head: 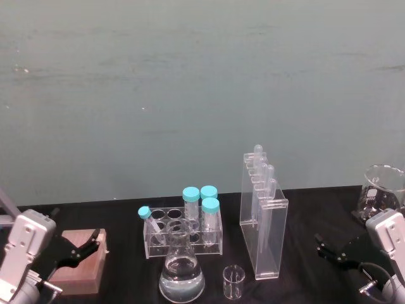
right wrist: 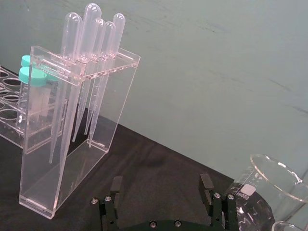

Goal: Place the experimental apparatus aside using one hand.

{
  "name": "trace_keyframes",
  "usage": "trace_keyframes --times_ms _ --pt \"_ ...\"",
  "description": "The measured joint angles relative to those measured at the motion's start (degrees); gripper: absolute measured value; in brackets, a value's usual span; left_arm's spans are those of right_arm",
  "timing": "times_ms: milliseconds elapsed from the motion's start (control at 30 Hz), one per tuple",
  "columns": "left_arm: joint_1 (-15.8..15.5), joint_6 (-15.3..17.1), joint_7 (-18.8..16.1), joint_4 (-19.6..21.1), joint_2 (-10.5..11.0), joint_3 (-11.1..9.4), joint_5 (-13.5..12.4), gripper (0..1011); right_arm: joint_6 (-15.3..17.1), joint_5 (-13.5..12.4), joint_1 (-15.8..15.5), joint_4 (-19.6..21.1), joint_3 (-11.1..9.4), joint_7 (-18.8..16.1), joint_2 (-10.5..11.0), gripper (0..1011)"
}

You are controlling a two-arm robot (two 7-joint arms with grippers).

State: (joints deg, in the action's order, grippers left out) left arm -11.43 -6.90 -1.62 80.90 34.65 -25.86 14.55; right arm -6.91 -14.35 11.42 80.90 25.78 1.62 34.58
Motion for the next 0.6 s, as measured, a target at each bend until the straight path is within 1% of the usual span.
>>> trace_keyframes --times_ms 100,200,600 --pt "0.0 0.0 0.0 0.0 0.0 0.0 0.0 1000 -0.16 0.99 -0.08 -0.07 -0.51 0.01 -0.34 1000" --pt "0.0 0.0 0.0 0.0 0.0 0.0 0.0 1000 -0.38 1.32 -0.13 -0.15 -1.05 -0.1 -0.63 1000" --pt "0.0 0.0 0.0 0.0 0.0 0.0 0.0 1000 -1.24 1.75 -1.01 0.68 -3.39 -1.12 -1.33 1000"
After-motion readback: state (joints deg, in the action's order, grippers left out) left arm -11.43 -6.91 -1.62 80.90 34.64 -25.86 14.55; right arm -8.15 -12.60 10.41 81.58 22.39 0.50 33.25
